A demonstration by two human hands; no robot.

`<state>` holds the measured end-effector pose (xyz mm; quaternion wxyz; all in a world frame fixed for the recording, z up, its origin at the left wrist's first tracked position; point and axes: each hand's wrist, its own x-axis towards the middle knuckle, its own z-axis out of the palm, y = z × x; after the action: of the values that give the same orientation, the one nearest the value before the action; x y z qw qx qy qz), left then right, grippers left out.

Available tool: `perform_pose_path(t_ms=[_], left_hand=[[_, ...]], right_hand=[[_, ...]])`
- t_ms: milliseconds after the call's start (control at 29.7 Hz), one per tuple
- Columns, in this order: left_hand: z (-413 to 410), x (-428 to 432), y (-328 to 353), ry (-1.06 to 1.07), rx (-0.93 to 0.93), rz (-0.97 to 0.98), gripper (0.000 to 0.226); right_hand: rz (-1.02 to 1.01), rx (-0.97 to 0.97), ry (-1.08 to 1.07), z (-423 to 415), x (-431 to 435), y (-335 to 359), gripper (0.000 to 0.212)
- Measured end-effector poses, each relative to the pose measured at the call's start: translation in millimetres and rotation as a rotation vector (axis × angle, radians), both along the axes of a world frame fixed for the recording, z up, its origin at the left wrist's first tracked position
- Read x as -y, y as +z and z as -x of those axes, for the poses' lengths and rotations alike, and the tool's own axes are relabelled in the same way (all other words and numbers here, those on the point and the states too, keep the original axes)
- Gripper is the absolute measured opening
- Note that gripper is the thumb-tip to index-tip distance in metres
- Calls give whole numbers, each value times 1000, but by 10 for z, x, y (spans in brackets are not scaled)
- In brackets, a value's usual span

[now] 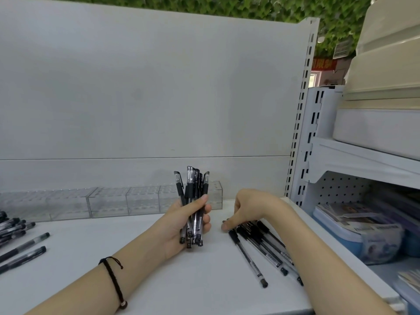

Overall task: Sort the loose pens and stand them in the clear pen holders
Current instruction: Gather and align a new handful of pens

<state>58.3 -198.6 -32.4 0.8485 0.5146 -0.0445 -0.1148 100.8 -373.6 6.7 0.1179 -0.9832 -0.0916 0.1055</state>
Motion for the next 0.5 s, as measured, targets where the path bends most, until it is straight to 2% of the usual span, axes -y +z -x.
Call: perform_pose_path(t_ms=[269,403,504], left_hand=[[-10,8,-6,57,2,-22,19],[-30,1,-10,69,5,-4,27],[-41,-9,-1,90,-16,12,17]], right_hand=[[-75,90,7,-33,-156,-99,34],[-157,56,36,-35,-158,-87,33],[-259,14,22,-21,-131,-33,33]])
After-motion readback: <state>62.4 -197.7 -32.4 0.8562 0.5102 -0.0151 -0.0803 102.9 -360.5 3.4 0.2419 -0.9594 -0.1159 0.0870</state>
